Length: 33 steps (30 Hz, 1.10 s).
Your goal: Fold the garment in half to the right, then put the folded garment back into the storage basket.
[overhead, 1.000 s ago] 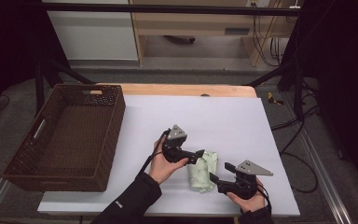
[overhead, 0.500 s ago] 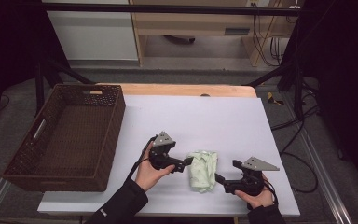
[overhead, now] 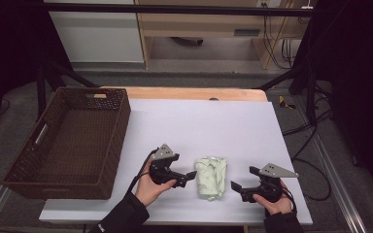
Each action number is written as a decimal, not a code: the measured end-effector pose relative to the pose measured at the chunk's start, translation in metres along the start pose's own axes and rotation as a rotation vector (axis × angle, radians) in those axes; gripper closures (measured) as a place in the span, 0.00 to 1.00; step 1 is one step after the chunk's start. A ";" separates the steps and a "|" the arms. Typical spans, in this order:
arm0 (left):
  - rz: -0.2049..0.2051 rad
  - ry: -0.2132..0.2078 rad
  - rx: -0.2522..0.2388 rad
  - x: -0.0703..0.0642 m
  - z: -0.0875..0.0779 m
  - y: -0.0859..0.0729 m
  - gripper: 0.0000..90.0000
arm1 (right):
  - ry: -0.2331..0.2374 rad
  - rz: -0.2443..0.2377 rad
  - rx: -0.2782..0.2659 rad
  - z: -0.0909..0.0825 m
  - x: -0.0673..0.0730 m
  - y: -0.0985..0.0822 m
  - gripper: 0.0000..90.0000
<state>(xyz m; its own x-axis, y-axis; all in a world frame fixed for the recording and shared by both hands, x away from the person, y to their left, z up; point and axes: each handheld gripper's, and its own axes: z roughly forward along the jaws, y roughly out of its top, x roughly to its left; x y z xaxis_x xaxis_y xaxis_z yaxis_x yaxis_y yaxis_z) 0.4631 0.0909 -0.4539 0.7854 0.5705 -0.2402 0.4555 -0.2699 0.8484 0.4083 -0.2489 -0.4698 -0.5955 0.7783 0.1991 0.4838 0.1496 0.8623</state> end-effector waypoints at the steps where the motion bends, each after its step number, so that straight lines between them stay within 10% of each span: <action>1: 0.003 0.001 0.004 -0.001 0.000 -0.001 0.03 | 0.000 -0.002 -0.002 -0.001 -0.001 -0.001 0.02; 33: -0.002 -0.008 0.053 -0.016 0.025 0.001 0.02 | -0.020 -0.012 -0.002 -0.009 -0.006 -0.004 0.02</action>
<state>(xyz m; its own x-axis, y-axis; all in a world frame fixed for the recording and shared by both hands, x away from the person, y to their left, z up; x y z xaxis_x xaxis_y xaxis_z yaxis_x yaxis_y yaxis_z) 0.4617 0.0621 -0.4608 0.7878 0.5647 -0.2460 0.4785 -0.3098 0.8216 0.4045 -0.2596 -0.4708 -0.5886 0.7883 0.1795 0.4757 0.1581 0.8653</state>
